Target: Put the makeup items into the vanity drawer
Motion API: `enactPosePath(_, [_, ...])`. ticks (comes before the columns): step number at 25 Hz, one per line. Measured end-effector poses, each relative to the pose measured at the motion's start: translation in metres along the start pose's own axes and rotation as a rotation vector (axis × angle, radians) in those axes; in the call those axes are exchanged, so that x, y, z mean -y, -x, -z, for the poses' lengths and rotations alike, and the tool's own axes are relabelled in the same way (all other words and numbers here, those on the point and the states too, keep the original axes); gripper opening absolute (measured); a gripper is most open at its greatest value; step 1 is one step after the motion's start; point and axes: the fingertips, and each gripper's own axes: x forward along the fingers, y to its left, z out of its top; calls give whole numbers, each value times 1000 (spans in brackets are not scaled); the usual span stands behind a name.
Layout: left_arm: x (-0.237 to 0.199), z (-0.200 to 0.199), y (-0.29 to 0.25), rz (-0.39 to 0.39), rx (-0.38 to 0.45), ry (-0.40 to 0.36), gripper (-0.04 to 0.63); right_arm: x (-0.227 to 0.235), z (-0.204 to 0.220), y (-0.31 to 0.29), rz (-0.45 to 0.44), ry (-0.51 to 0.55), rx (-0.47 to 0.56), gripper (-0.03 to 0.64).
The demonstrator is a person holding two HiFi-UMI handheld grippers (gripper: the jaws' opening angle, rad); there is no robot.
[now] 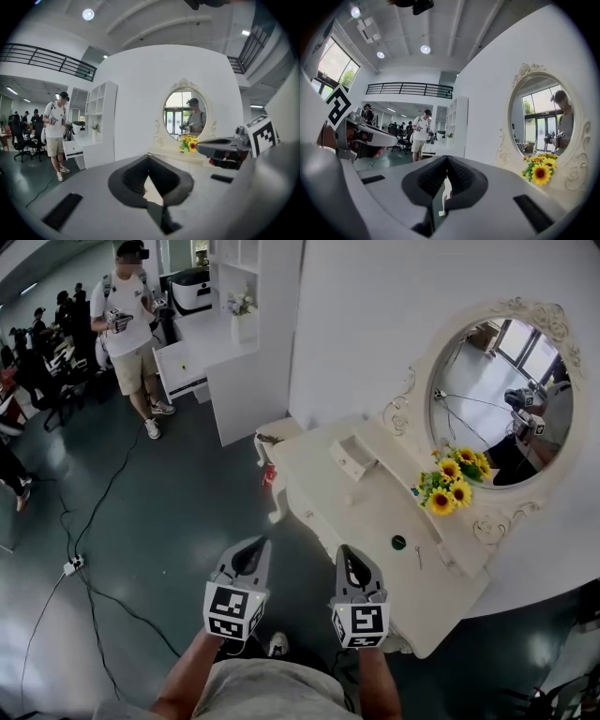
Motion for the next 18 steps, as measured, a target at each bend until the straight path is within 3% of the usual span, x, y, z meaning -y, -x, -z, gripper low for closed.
enactPosePath(11, [-10, -15, -96, 116, 4, -14, 0, 57, 10, -52, 120, -11, -29, 12])
enactPosePath(18, [-9, -41, -195, 289, -23, -31, 0, 113, 7, -99, 282, -42, -81, 12])
